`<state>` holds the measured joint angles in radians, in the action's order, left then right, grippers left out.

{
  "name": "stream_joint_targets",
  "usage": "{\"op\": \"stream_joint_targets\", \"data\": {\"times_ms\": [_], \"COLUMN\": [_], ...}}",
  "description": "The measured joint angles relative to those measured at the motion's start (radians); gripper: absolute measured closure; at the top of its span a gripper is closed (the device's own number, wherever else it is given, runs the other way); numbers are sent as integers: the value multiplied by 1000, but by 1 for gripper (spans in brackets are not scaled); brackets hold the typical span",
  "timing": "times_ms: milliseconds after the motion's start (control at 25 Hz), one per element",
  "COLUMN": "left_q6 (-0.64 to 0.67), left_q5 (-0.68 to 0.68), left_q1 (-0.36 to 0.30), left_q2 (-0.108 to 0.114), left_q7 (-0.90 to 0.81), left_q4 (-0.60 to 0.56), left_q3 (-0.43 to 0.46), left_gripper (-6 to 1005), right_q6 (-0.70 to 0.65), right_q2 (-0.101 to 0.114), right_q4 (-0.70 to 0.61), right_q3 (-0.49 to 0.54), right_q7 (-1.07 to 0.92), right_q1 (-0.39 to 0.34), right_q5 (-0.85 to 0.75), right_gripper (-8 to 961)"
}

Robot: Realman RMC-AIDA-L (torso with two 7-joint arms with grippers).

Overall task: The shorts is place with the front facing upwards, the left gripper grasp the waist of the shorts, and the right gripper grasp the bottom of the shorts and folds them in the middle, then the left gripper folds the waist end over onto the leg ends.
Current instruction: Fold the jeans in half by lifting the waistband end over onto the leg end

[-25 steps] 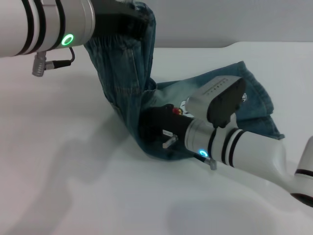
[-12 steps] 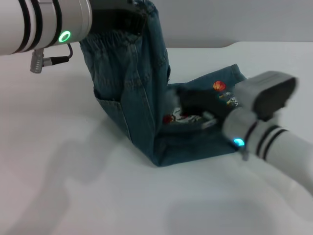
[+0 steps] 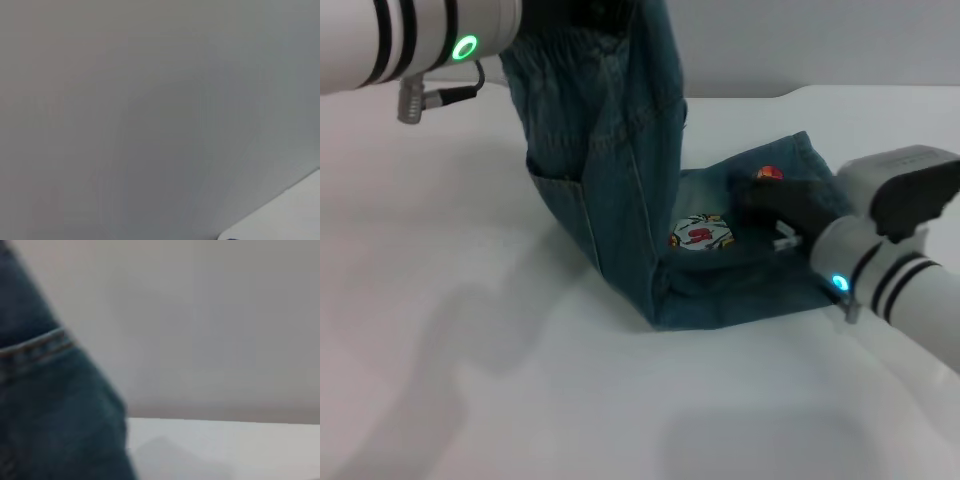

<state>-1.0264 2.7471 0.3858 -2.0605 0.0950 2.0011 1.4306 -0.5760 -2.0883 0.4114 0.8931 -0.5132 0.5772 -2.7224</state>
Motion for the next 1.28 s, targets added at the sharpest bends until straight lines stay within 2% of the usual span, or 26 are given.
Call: {"op": "stream_joint_targets", "data": {"times_ms": [200,560,1040,1280], "left_q6": [60,119,143,144], "left_q5": [-31,-35,-35,-43], "left_q1": [2,-6,-15,-17], "left_q2": [2,1,0,0], "left_q7": [1,3,9,11], "left_q4": [1,2,1,-2], "left_q3": [-14,-55,-77,-78], "left_gripper": [874,867,858,854], "right_q6": [36,56,76,73], "right_q2": [-3,-3,-3,-3], "right_q4": [6,51,96,111], "right_q3": [-44,-201,-295,-323], "right_q7": [-36,-188,-243,-244], "right_q1": [49,121,175,174], "right_q5": [1,2,3,2], "right_gripper": [954,954,953,953]}}
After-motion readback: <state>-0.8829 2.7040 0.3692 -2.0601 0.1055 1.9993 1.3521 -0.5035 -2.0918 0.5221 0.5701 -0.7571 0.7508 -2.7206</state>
